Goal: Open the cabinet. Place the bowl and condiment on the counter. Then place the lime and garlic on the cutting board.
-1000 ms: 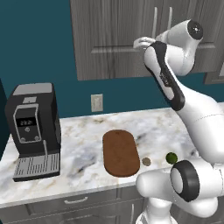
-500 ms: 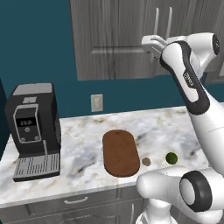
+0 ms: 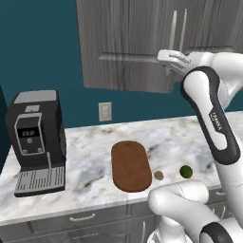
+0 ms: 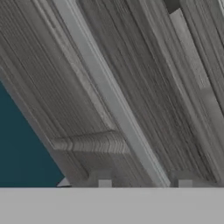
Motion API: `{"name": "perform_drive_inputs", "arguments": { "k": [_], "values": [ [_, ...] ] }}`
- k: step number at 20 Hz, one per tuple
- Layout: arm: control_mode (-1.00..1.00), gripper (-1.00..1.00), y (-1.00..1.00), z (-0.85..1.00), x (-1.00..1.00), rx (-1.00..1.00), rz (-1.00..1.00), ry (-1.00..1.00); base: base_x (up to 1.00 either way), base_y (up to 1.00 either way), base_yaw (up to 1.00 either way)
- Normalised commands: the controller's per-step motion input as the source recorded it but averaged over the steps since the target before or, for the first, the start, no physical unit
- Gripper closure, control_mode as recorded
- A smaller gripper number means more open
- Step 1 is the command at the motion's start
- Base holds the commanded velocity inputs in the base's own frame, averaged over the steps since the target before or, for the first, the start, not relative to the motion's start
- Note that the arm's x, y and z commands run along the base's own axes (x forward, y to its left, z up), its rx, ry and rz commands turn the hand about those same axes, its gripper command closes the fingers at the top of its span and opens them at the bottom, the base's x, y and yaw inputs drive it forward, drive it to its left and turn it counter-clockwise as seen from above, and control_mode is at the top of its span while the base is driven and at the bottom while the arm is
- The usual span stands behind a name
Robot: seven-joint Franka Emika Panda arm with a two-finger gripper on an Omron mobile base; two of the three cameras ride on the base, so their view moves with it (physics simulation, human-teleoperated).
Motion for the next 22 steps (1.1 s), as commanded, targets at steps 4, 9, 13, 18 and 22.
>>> {"name": "perform_drive_inputs", "arguments": {
  "k": [4, 9, 13, 18, 22],
  "values": [
    [-1.00, 1.00, 1.00, -0.19, -1.00, 0.00, 0.00, -0.01, 0.00, 0.00, 0.00],
    [-1.00, 1.00, 1.00, -0.02, -0.93, 0.00, 0.00, 0.00, 0.00, 0.00, 0.00],
    [-1.00, 1.00, 0.62, -0.02, -0.84, 0.01, -0.03, 0.00, 0.00, 0.00, 0.00],
    [-1.00, -1.00, -0.58, 0.01, -0.65, 0.10, -0.15, 0.00, 0.00, 0.00, 0.00],
    [-1.00, -1.00, -1.00, 0.00, 0.00, 0.31, -0.04, 0.03, 0.00, 0.00, 0.00]
  ]
}}
